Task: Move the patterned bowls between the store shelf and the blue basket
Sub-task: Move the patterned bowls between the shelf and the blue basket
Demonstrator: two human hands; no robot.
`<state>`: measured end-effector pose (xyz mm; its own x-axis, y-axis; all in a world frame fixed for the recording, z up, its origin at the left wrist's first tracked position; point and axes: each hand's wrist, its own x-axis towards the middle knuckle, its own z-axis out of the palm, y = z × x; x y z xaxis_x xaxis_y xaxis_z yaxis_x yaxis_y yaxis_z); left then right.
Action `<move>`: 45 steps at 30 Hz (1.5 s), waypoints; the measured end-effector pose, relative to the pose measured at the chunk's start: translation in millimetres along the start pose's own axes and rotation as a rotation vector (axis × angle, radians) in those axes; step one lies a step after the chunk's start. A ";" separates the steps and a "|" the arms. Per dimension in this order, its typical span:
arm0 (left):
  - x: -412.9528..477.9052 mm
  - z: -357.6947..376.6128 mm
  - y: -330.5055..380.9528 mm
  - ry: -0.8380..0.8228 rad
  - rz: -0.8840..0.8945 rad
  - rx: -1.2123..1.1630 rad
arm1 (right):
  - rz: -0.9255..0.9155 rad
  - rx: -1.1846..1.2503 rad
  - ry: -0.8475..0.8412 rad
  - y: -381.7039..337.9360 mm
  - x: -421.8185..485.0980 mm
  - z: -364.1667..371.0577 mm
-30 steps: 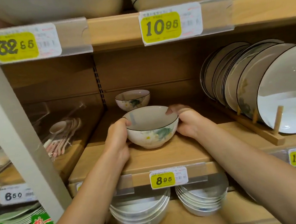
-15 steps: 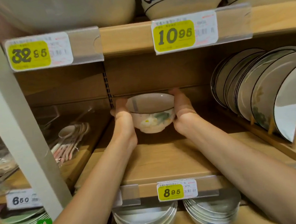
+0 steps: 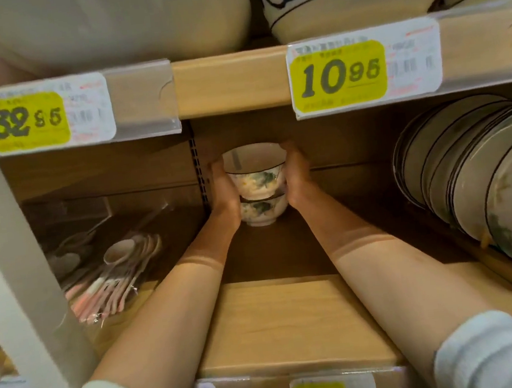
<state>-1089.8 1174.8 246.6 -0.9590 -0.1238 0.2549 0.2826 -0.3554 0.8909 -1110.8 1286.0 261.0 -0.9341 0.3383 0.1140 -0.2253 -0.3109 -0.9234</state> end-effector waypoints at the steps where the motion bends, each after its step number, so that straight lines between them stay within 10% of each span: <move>1: 6.3 -0.8 -2.0 0.009 0.002 0.017 | 0.003 -0.001 -0.017 2.4 5.0 2.3; 32: 42.5 -15.9 -44.6 -0.021 -0.189 0.288 | 0.048 -0.221 0.072 57.0 47.0 -3.2; 45: 12.0 -3.6 9.9 0.209 -0.260 0.272 | 0.097 -0.248 0.164 10.9 8.8 -20.3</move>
<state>-1098.4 1166.4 257.1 -0.9652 -0.2572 -0.0477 -0.0101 -0.1456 0.9893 -1115.9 1303.6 244.5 -0.8864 0.4624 -0.0204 -0.0444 -0.1288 -0.9907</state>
